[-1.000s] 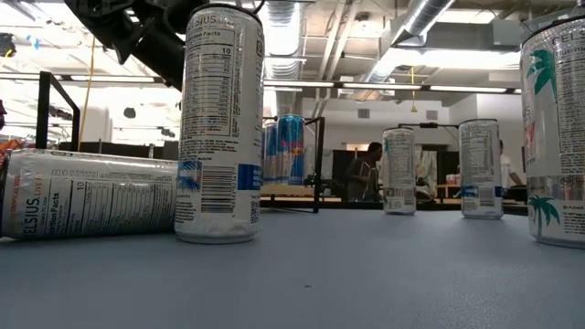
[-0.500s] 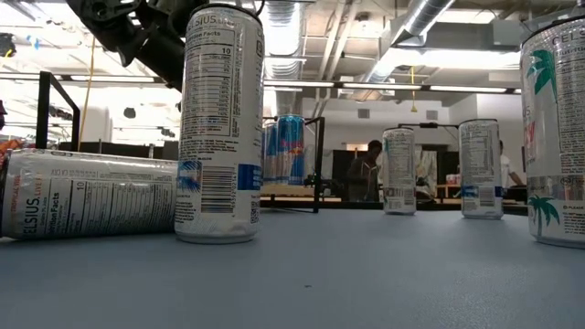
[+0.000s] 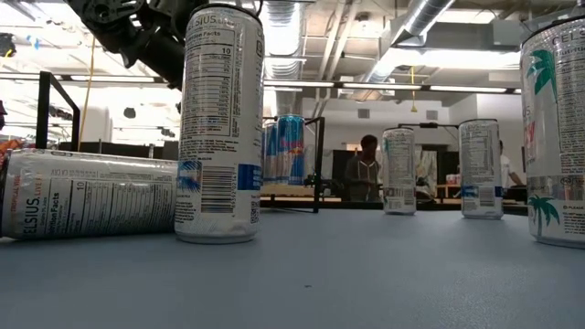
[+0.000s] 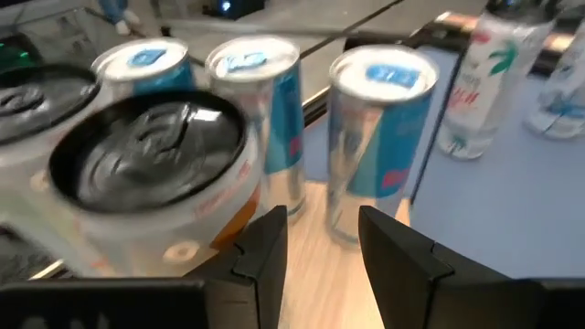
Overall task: Place canned beverage on shelf
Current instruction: Put the bottom white and yellow soda can on the shelf aligned with the other white and yellow soda can, then put the white and yellow soda can on the shelf aligned with the other white and yellow soda cans
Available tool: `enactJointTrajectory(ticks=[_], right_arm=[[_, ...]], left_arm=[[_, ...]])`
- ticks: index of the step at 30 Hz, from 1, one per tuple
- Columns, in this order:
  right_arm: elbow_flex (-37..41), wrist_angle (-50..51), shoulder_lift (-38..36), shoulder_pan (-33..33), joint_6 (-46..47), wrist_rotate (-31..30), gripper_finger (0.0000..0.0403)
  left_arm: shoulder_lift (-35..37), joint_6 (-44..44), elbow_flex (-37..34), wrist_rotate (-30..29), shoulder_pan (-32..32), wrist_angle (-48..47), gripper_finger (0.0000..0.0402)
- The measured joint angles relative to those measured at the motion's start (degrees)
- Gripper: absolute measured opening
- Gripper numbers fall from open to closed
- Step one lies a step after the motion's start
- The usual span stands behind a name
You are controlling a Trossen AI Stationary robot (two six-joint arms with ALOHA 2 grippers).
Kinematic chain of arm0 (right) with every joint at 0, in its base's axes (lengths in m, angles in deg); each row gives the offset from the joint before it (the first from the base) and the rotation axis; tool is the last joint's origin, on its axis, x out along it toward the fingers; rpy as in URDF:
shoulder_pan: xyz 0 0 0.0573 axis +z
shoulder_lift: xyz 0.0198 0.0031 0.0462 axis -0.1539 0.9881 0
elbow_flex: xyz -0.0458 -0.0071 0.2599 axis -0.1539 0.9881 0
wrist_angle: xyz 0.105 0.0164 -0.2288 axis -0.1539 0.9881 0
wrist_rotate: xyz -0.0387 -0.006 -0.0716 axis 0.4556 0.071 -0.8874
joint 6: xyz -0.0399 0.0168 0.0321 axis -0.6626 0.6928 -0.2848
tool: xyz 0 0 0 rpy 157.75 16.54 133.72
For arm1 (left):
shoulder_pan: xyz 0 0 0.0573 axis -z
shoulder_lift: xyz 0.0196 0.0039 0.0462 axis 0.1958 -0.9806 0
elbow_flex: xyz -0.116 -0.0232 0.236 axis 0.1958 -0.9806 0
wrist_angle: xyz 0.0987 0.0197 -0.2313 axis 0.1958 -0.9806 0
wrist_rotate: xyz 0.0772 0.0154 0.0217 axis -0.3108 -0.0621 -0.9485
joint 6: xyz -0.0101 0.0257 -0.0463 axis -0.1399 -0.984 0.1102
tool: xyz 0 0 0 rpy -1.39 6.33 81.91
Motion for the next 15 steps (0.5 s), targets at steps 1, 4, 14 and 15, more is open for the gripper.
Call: enactJointTrajectory(ticks=[1,4,14,15], right_arm=[[0.0,0.0,0.0,0.0,0.0,0.0,0.0383],[0.0,0.0,0.0,0.0,0.1,0.0,0.0383],[0.0,0.0,0.0,0.0,0.4,0.0,0.0383],[0.0,0.0,0.0,0.0,0.3,0.0,0.0383]], left_arm=[[0.0,-0.2,0.0,0.6,0.0,0.9,0.0124],[0.0,-0.3,0.0,1.6,0.0,2.4,0.0124],[2.1,6.3,1.4,7.1,4.4,-6.6,0.0108],[2.6,6.8,1.8,4.2,5.2,-10.2,0.0097]])
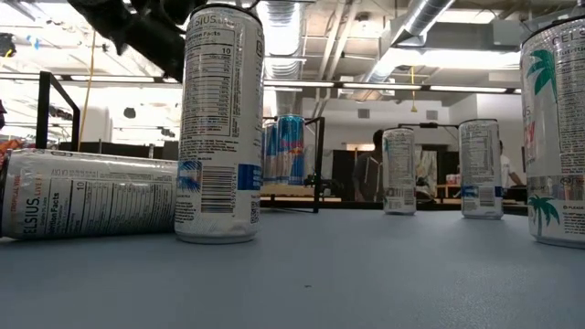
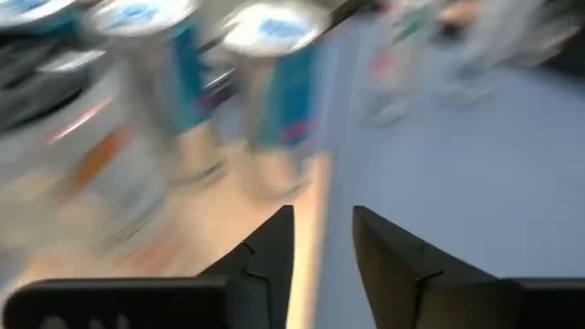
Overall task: Place canned beverage on shelf
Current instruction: Put the white and yellow soda can on the shelf aligned with the other white and yellow soda cans
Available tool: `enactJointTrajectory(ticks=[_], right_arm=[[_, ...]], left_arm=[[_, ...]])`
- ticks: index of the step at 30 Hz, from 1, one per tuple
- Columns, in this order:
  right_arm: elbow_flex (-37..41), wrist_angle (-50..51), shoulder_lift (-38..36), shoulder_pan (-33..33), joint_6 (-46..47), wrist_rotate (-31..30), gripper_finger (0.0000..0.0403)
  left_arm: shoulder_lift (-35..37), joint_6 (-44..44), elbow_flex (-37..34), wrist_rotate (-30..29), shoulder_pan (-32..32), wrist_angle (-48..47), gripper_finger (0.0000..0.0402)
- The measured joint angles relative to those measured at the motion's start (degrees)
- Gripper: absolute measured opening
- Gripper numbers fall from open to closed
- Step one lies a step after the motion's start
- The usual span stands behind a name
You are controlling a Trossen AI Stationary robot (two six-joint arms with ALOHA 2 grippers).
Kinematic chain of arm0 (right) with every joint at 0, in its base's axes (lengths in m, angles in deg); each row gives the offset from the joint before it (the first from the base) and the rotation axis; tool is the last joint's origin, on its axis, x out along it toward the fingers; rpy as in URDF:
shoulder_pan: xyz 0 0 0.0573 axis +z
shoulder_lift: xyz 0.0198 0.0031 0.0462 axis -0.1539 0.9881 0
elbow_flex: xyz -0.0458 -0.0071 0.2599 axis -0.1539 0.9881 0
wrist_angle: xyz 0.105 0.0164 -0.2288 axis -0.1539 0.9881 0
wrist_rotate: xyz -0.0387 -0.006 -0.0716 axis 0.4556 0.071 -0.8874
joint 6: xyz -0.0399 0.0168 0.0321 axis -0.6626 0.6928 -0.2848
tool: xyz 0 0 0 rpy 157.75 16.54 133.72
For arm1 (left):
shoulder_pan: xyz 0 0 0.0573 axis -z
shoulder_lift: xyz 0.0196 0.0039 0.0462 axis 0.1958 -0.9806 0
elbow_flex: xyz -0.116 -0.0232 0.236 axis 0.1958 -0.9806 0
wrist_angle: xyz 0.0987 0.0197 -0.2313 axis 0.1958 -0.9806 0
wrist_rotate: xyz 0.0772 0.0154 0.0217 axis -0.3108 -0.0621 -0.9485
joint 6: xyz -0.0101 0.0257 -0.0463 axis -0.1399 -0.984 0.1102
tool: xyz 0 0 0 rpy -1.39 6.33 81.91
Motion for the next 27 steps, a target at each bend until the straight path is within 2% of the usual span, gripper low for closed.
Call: enactJointTrajectory(ticks=[5,9,15,22,27], right_arm=[[0.0,0.0,0.0,0.0,-0.4,0.0,0.0383],[0.0,0.0,0.0,-0.2,-0.5,0.0,0.0383],[0.0,0.0,0.0,-0.2,-0.4,0.0,0.0383],[0.0,0.0,0.0,-0.2,-0.1,0.0,0.0383],[0.0,0.0,0.0,-0.2,0.0,0.0,0.0383]], left_arm=[[0.7,4.5,0.6,-11.1,0.3,-14.2,0.0018],[0.2,5.8,-0.4,-15.7,-2.4,-14.2,0.0006],[-0.5,5.3,-0.8,-15.1,-5.2,-11.3,0.0001],[-4.4,3.5,-0.8,-11.7,-5.7,-5.0,0.0000],[-6.6,3.5,-0.8,-11.4,-5.7,-4.4,0.0000]])
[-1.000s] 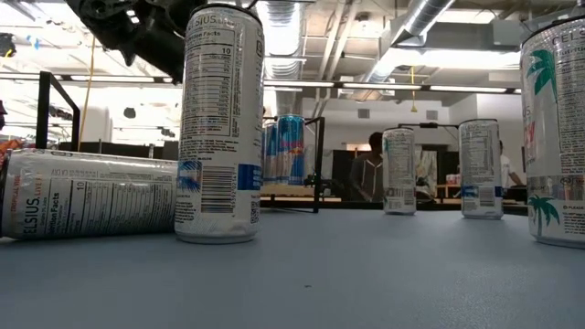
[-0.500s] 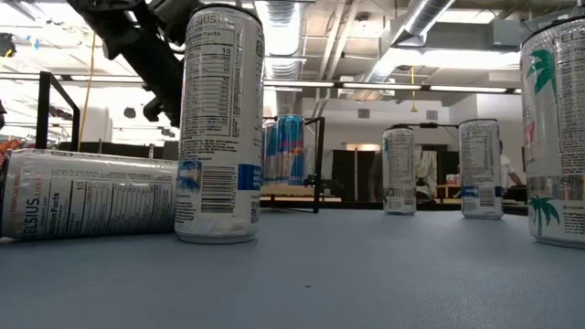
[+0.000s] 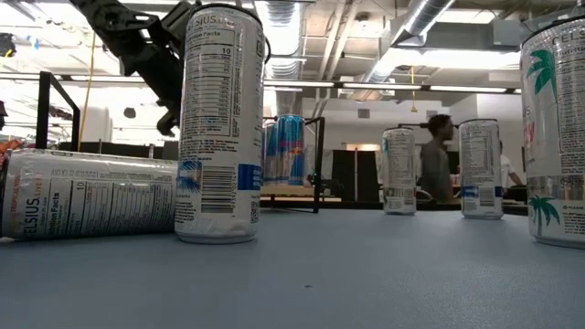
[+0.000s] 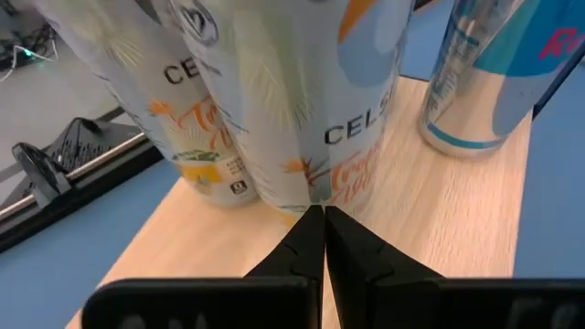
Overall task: Place canned beverage on shelf
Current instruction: Put the white and yellow soda can on the shelf aligned with the other white and yellow soda cans
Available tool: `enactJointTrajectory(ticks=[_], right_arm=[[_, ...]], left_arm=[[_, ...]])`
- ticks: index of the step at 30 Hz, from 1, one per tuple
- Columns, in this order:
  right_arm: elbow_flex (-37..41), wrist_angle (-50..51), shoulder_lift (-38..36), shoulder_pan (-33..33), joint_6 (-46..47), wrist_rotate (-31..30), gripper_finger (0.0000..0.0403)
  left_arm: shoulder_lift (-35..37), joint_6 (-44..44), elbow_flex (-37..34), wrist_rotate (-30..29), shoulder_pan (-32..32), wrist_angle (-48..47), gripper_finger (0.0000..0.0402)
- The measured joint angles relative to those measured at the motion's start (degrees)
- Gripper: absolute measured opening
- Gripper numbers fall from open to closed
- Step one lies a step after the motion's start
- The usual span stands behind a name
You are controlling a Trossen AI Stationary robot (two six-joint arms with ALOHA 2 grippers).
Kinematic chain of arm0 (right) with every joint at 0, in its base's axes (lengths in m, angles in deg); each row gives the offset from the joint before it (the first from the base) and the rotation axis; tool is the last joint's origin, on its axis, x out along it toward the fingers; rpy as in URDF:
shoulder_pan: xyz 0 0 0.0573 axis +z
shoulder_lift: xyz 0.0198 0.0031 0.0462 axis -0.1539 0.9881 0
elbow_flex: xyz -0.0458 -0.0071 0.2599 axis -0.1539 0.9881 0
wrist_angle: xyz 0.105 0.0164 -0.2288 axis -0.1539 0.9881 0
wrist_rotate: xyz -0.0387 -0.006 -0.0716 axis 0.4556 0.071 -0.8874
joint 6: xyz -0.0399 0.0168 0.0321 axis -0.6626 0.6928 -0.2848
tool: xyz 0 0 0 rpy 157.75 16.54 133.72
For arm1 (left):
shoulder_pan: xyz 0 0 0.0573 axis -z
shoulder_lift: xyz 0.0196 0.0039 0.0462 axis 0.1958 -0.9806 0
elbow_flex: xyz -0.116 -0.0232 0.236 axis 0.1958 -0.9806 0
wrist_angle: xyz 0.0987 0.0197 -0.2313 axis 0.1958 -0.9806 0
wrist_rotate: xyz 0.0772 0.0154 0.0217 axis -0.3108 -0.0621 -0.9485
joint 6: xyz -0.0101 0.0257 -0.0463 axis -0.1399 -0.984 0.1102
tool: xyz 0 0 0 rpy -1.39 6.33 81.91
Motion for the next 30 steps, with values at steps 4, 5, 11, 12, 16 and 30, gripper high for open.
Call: enactJointTrajectory(ticks=[4,5,11,12,16,30], right_arm=[[0.0,0.0,0.0,0.0,0.1,0.0,0.0383],[0.0,0.0,0.0,0.0,0.1,0.0,0.0383],[0.0,0.0,0.0,0.1,0.1,0.0,0.0383],[0.0,0.0,0.0,0.1,0.1,0.0,0.0383],[0.0,-0.1,0.0,0.1,0.1,0.0,0.0383],[0.0,0.0,0.0,-0.3,0.1,0.0,0.0383]], left_arm=[[-0.2,1.4,0.0,0.7,0.6,-1.1,0.0000],[0.3,2.0,0.0,1.5,1.0,-2.1,0.0000],[7.9,1.9,2.7,7.4,5.0,-13.1,0.0000],[9.6,1.5,3.3,8.8,5.7,-15.0,0.0001],[16.0,2.3,5.1,17.4,9.0,-19.1,0.0026],[15.4,9.4,14.4,34.0,33.2,-17.7,0.0243]])
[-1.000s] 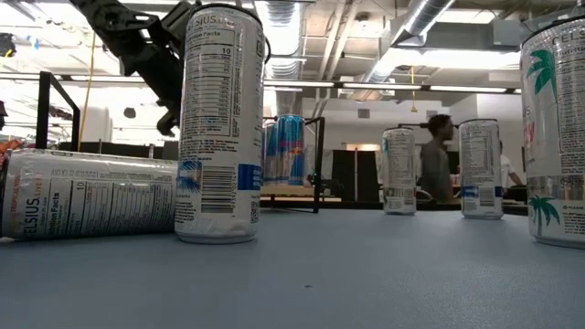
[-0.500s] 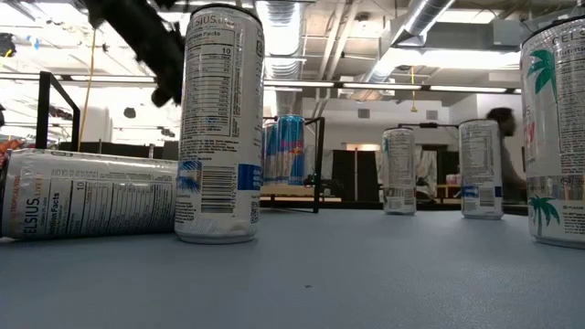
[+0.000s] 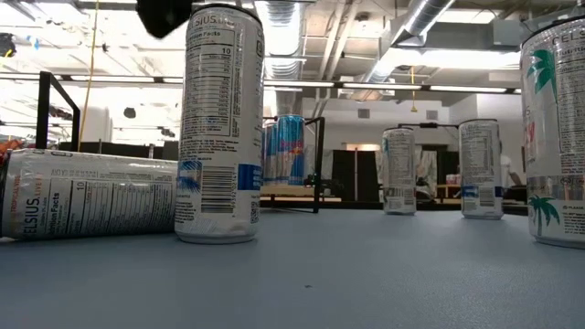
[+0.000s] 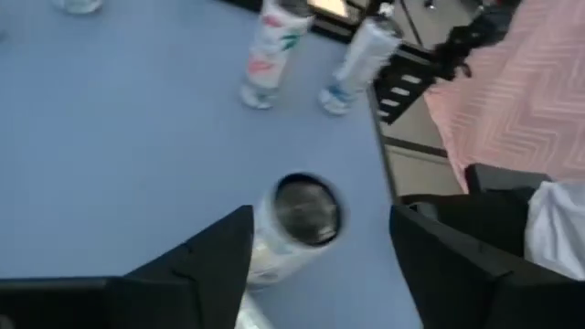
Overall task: Place canned beverage on shelf
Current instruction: Put the white and yellow soda can on the shelf aligned with the other white and yellow soda cans
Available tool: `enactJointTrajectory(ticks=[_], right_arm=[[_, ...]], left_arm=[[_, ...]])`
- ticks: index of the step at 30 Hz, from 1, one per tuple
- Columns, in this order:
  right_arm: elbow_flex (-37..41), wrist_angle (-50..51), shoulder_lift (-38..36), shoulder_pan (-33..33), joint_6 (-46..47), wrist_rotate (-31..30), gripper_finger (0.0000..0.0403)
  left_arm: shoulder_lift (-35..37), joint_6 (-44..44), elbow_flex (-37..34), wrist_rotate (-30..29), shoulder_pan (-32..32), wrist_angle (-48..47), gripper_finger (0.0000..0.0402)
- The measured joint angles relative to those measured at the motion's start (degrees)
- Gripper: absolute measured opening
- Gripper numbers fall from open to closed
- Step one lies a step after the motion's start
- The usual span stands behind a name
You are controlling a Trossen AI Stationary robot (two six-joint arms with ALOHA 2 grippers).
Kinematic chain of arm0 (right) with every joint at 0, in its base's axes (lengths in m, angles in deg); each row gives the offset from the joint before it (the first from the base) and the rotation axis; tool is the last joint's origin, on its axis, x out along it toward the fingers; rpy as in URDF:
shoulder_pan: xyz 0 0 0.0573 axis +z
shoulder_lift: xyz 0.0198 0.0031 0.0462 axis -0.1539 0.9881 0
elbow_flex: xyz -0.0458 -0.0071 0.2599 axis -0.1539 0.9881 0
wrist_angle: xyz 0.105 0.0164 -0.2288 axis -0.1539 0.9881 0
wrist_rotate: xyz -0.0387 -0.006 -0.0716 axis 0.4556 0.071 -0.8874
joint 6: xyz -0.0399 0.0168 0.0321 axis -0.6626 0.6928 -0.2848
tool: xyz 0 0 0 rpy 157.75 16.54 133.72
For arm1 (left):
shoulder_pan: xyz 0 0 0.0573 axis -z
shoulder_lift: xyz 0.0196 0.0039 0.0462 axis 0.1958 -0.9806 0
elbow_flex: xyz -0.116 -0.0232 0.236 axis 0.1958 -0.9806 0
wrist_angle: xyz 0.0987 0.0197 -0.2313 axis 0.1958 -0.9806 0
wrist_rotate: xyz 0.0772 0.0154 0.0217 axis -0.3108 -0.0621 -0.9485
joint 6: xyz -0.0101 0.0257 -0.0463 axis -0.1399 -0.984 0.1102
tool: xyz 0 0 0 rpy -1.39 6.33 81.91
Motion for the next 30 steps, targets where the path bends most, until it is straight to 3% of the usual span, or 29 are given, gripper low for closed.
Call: enactJointTrajectory(ticks=[3,8,13,22,30], right_arm=[[0.0,0.0,0.0,0.0,0.0,0.0,0.0383],[0.0,0.0,0.0,0.0,0.6,0.0,0.0383],[0.0,0.0,0.0,0.0,1.4,0.0,0.0383],[0.0,0.0,0.0,0.0,1.3,0.0,0.0383],[0.0,1.2,0.0,0.0,1.1,-0.1,0.0383]], left_arm=[[-3.0,1.6,5.2,-2.5,2.7,-5.3,0.0253],[-9.2,5.7,14.4,-7.4,4.2,-23.0,0.0255],[-15.5,10.4,21.6,-8.4,4.2,-35.6,0.0255],[-24.3,15.2,23.4,-4.5,4.7,-42.5,0.0255],[-29.9,14.8,23.4,-4.0,4.6,-42.5,0.0255]])
